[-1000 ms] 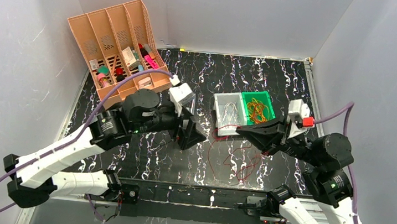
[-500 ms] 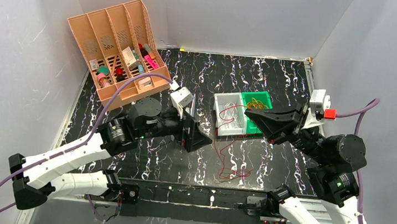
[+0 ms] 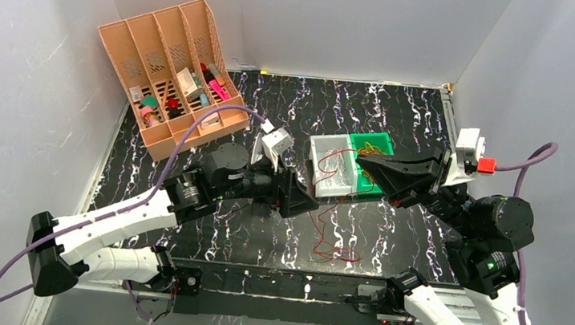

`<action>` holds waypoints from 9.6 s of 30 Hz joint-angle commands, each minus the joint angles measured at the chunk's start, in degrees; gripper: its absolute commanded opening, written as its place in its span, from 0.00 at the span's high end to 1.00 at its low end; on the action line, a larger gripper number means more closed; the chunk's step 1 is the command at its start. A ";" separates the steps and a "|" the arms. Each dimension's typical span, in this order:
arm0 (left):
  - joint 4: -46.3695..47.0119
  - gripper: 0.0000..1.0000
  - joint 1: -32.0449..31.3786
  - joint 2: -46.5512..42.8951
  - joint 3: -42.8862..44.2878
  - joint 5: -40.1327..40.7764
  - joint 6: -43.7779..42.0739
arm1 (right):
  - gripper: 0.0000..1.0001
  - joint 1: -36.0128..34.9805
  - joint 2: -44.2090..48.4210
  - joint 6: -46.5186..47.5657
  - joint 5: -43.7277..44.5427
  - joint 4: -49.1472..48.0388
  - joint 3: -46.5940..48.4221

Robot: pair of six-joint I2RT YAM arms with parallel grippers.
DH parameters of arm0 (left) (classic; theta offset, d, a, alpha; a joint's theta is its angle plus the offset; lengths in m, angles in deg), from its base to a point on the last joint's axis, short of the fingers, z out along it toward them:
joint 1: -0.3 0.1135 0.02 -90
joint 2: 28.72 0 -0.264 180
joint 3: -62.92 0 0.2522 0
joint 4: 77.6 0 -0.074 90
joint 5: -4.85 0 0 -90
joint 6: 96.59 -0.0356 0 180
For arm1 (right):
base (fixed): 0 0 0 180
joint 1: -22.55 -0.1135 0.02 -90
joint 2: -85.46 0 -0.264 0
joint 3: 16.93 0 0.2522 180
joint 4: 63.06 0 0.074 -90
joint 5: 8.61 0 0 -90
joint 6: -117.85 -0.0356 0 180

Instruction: Wrap the cables

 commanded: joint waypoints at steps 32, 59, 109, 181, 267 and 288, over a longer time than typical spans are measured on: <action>4.14 1.00 -0.14 0.29 -1.70 -4.30 0.68 | 1.00 0.00 6.36 2.53 26.53 18.02 -1.51; -24.07 1.00 -0.14 -3.16 9.74 -1.20 -13.78 | 0.08 -0.02 9.06 3.25 21.30 26.38 -7.23; -17.87 0.55 -0.14 -5.16 8.54 9.83 -9.08 | 1.00 -0.11 1.21 -15.05 -11.67 -0.26 -22.18; -21.00 0.02 26.53 -7.75 -1.73 8.30 -10.70 | 1.00 -7.37 -39.44 -59.58 -2.30 -22.45 -10.85; -21.24 1.00 17.26 11.31 7.57 27.91 -19.25 | 1.00 -6.42 -45.01 -68.35 -0.52 -37.80 -21.06; -33.73 1.00 15.34 4.68 11.38 21.35 -23.65 | 0.97 -3.73 -35.71 -28.95 14.12 -3.27 -11.12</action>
